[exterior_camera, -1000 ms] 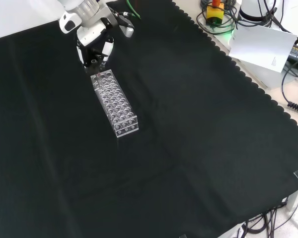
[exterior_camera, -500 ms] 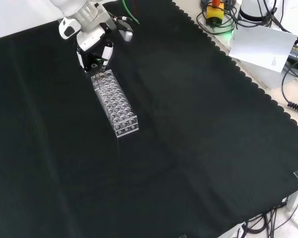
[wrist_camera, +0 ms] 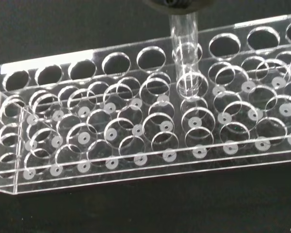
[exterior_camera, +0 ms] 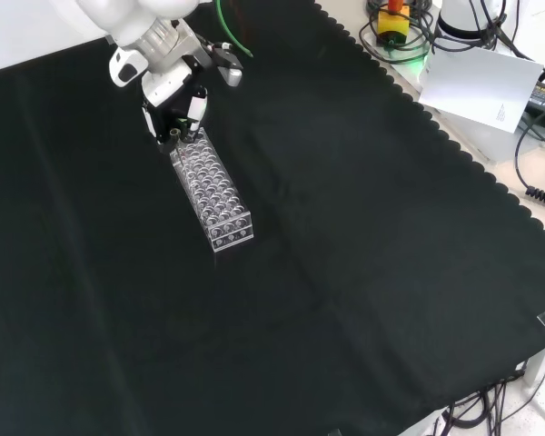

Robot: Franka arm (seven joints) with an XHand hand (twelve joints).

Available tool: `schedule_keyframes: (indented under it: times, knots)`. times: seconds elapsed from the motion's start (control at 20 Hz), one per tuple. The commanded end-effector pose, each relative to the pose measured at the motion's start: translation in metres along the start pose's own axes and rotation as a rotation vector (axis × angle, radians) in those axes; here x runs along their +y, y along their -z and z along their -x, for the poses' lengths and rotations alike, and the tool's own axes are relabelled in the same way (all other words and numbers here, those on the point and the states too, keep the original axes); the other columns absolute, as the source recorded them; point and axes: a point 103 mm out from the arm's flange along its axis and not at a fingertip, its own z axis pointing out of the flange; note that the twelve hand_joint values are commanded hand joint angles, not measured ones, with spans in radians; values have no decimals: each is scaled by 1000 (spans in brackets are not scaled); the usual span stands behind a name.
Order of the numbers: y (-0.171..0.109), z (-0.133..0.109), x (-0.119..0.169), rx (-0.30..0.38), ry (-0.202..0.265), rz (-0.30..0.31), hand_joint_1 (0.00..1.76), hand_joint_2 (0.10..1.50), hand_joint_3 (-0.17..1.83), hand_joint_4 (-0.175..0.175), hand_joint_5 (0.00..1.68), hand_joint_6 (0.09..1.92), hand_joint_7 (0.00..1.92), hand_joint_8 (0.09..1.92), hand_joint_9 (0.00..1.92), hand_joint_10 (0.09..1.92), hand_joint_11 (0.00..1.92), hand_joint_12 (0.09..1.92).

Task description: Put the test tube back in the rack.

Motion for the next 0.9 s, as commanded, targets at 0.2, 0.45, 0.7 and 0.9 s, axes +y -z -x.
schedule_keyframes:
  times: [0.2, 0.45, 0.7, 0.9]
  knots:
    - [-11, -2, 4, 2, -1, -25, 1423, 1064, -170, -175, 1304, 136, 1248, 879, 1285, 559, 1334, 817]
    - [-19, -3, 5, 6, 3, -39, 1423, 1064, -171, -175, 1304, 136, 1248, 879, 1285, 559, 1333, 817]
    - [-19, -1, 5, 7, 4, -44, 1423, 1064, -171, -175, 1304, 135, 1247, 879, 1285, 560, 1333, 818]
    - [-19, 0, 4, 31, 1, -36, 1423, 1065, -172, -175, 1304, 134, 1247, 881, 1285, 561, 1333, 818]
